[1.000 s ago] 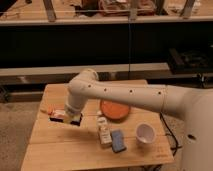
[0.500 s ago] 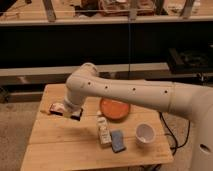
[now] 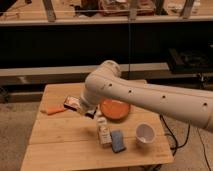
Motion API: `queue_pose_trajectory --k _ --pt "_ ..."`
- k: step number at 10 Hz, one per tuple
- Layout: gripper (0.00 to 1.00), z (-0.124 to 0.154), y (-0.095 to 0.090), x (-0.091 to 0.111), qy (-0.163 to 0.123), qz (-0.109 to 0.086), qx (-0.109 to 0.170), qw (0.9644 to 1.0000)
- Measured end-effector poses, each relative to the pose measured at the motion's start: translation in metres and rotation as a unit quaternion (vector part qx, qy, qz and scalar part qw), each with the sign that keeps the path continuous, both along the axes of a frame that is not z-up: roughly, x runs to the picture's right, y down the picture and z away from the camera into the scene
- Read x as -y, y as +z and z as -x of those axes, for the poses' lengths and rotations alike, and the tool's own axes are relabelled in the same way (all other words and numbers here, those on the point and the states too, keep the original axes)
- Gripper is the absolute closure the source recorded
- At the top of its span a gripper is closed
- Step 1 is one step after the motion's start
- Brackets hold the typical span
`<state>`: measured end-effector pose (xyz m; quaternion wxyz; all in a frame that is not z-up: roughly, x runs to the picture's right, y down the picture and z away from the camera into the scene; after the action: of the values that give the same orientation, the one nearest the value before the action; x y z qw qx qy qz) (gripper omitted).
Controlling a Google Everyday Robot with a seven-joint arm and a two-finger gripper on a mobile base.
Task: Place the eraser on the white sponge
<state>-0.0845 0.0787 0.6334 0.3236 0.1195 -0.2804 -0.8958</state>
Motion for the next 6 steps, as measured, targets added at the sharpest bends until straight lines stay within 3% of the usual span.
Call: queue_pose_trajectory --k 4,6 --pt "1.00 -0.019 0.010 -0.023 0.015 0.014 0.009 0.9997" --pt "1.00 -0.041 0.011 -0.036 0.045 0.018 0.000 0.9988"
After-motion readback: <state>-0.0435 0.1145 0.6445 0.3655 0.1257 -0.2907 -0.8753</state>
